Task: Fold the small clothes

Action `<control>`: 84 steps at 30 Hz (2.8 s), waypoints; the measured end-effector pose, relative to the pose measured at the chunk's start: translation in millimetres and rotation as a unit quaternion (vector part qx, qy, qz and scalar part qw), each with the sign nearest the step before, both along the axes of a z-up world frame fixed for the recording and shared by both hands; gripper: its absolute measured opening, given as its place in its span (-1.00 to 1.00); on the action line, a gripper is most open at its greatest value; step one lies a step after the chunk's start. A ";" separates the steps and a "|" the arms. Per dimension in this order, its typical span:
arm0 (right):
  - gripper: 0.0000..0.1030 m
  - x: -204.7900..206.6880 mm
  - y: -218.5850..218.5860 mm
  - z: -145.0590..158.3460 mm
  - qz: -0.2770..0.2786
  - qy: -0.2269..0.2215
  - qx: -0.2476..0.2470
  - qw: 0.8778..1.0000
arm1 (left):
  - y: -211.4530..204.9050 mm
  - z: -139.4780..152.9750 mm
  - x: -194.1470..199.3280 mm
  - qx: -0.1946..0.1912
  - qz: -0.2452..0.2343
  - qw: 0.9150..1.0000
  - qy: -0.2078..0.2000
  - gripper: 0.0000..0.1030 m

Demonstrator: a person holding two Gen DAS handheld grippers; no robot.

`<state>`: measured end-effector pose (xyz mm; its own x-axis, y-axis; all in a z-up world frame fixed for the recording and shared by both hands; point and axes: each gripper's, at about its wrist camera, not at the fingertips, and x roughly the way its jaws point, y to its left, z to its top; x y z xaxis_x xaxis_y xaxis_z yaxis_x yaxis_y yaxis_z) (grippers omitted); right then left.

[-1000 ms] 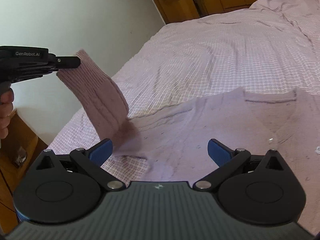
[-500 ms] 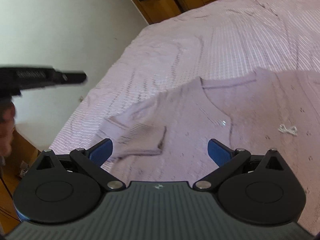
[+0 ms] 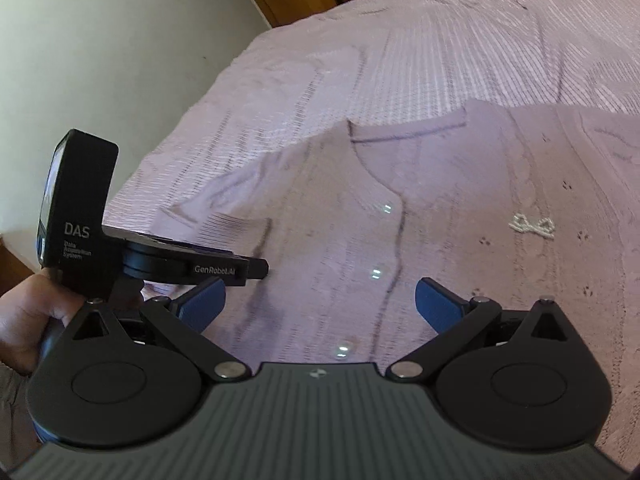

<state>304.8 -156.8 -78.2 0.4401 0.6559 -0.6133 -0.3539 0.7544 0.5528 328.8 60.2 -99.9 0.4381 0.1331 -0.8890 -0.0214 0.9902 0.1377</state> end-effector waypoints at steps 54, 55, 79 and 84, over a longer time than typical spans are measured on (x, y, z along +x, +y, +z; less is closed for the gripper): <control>1.00 8.3 -53.7 51.5 -0.025 -0.011 0.071 0.997 | -125.5 213.8 11.6 0.017 -0.096 0.974 -0.206 -0.93; 1.00 9.1 -63.0 46.4 -0.032 -0.006 0.072 0.997 | -134.6 208.8 16.5 0.017 -0.095 0.974 -0.203 -0.93; 1.00 27.7 -146.1 -36.3 -0.108 0.055 0.096 0.988 | -182.6 92.2 28.2 0.004 -0.126 0.985 -0.120 -0.22; 0.96 47.1 -159.6 -46.5 -0.140 0.057 0.136 0.979 | -118.7 55.9 -3.9 -0.006 -0.076 0.990 -0.119 -0.03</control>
